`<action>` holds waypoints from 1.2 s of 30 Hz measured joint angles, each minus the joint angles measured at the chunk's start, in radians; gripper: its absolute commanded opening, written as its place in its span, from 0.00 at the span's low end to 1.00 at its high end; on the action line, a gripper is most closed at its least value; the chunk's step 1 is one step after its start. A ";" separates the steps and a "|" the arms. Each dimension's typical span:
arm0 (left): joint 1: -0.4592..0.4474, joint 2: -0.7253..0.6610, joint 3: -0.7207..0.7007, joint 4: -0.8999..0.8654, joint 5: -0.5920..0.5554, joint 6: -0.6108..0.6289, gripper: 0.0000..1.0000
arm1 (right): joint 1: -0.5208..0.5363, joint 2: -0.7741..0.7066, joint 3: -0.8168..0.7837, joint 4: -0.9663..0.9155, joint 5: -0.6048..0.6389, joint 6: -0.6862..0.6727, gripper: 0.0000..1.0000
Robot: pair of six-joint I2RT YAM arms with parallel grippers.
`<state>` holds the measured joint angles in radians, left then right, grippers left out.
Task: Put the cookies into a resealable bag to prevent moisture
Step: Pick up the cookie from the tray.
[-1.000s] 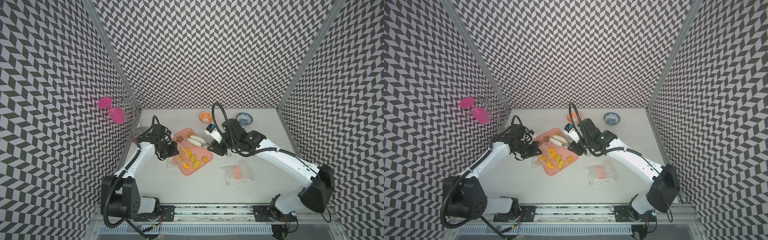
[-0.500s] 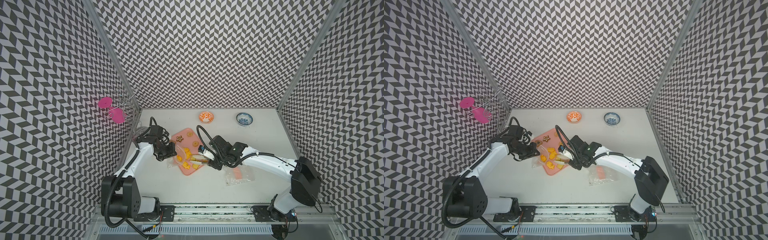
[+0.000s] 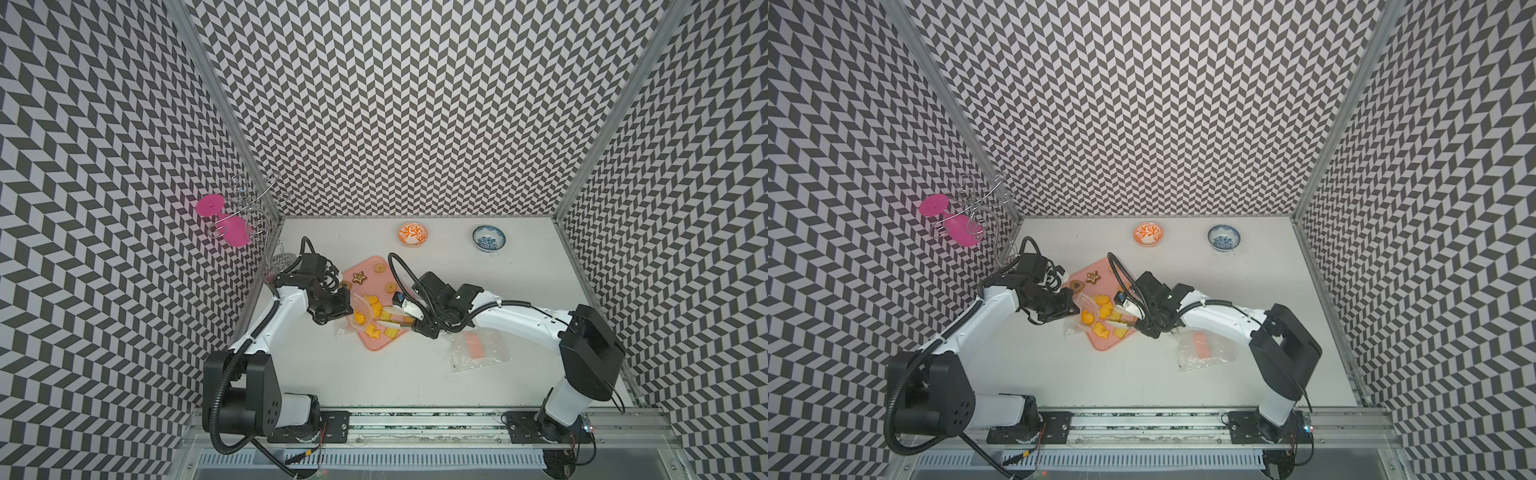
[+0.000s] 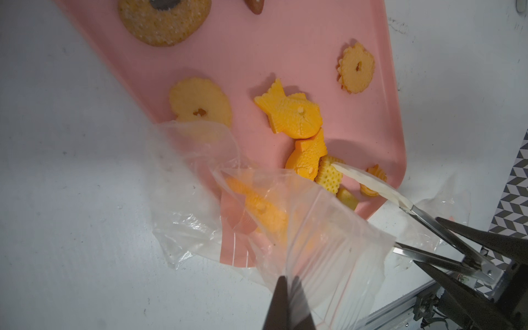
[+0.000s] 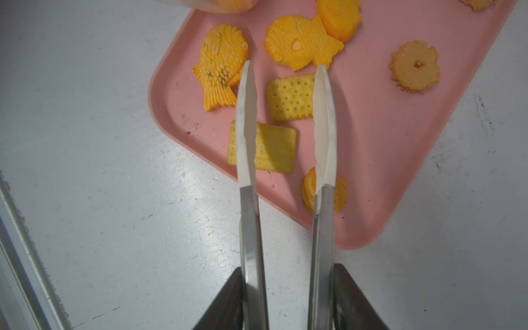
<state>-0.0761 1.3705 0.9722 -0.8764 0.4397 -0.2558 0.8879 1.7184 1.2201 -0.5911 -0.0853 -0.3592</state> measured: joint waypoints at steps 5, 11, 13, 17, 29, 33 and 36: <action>0.000 0.007 -0.002 0.001 0.000 0.002 0.00 | 0.004 0.029 0.043 -0.020 0.042 -0.006 0.50; 0.000 0.013 -0.009 0.006 0.000 0.002 0.00 | 0.015 0.035 0.076 -0.055 0.111 -0.034 0.51; 0.000 0.016 -0.011 0.007 0.000 0.003 0.00 | 0.015 0.035 0.080 -0.067 0.116 -0.042 0.51; 0.000 0.018 -0.011 0.010 0.000 0.005 0.00 | 0.017 0.045 0.091 -0.091 0.112 -0.053 0.51; 0.000 0.023 -0.022 0.015 -0.001 0.010 0.00 | 0.027 0.109 0.161 -0.148 0.119 -0.057 0.42; 0.000 0.025 -0.022 0.016 0.000 0.013 0.00 | 0.026 0.109 0.175 -0.168 0.126 -0.055 0.39; 0.000 0.029 -0.022 0.016 -0.001 0.013 0.00 | 0.026 0.109 0.185 -0.172 0.135 -0.049 0.38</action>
<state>-0.0761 1.3994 0.9501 -0.8600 0.4389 -0.2432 0.9142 1.8278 1.4055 -0.7628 0.0502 -0.4080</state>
